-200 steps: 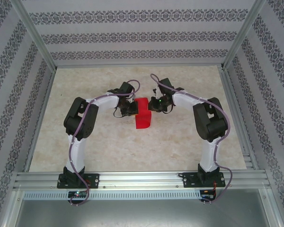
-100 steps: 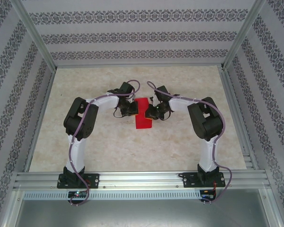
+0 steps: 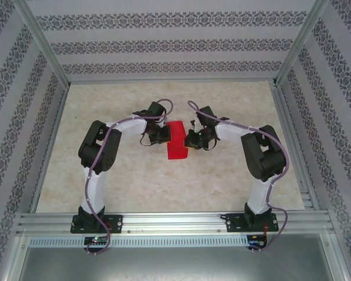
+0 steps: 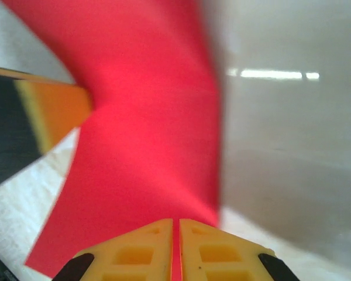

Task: Fold a paper plane with a square sheet of paper (pick it up from the middle)
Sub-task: Fold the square sheet of paper in half at the center of the table.

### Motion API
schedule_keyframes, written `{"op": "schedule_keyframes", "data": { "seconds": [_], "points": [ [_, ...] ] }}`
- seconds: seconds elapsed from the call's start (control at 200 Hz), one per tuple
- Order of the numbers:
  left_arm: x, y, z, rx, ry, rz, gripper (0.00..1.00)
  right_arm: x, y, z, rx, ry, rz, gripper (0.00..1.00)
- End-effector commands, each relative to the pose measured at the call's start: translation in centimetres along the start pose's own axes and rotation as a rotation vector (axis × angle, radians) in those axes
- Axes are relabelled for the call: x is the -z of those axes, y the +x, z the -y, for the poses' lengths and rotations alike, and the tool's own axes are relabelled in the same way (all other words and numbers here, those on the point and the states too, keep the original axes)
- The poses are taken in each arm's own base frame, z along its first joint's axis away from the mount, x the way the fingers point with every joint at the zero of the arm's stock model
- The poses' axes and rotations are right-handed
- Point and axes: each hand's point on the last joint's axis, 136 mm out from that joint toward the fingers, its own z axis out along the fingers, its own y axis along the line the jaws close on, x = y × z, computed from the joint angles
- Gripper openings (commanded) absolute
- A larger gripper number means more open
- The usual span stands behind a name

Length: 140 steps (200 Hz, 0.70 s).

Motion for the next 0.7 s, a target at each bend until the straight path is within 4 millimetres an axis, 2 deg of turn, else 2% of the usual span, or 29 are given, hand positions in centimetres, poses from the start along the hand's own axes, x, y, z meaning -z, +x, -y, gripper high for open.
{"op": "schedule_keyframes", "data": {
  "seconds": [0.0,0.145,0.28,0.485,0.694],
  "points": [
    [-2.7,4.8,-8.4,0.087,-0.295,-0.131,0.01,1.6,-2.4,-3.9,0.057,-0.055,0.094,0.13],
    [-2.8,4.8,-8.4,0.087,-0.289,-0.134,0.01,-1.0,-1.6,-4.4,0.060,-0.063,0.022,0.13],
    [-2.8,4.9,-8.5,0.089,-0.294,-0.134,0.01,-2.8,-0.3,-3.2,0.038,-0.055,-0.029,0.12],
    [-2.9,4.9,-8.7,0.092,-0.300,-0.135,0.01,-3.4,1.2,-0.8,0.002,-0.044,-0.053,0.12],
    [-3.0,5.1,-9.1,0.105,-0.316,-0.133,0.01,-3.1,4.1,1.5,-0.028,-0.012,-0.104,0.12]
  ]
}}
